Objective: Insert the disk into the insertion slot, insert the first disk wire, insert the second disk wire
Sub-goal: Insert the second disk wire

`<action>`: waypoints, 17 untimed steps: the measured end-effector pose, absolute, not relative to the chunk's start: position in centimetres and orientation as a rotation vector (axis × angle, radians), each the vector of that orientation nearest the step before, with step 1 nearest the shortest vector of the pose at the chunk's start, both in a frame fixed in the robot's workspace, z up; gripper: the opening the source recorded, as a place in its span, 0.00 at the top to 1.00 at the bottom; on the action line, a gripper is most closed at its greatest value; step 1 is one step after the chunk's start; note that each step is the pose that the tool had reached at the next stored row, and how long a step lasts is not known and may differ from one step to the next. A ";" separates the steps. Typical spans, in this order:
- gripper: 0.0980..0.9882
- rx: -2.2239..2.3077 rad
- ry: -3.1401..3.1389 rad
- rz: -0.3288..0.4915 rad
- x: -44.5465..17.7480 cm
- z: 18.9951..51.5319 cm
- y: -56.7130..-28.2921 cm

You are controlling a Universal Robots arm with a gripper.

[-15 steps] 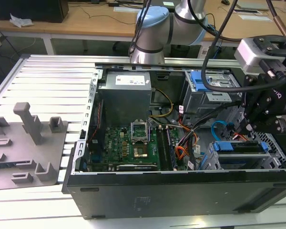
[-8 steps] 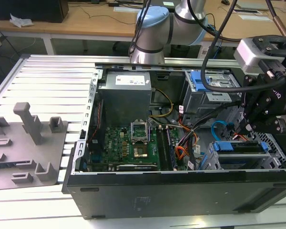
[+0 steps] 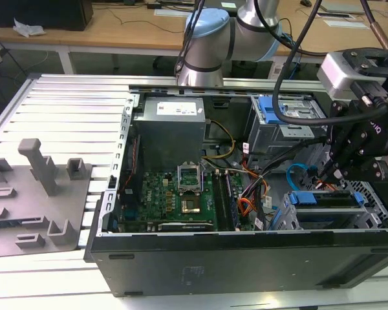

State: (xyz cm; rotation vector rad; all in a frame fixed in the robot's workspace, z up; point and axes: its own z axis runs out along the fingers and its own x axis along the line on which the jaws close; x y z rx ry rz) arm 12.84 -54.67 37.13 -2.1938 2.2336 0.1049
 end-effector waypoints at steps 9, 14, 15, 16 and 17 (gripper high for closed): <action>0.91 -2.194 2.234 0.106 13.8 37.1 -53.6; 0.91 -2.194 2.234 0.106 13.8 37.1 -52.5; 0.91 -2.194 2.234 0.106 13.8 37.1 -52.3; 0.91 -2.194 2.234 0.106 13.8 37.1 -52.1; 0.91 -2.194 2.234 0.106 13.8 37.1 -52.1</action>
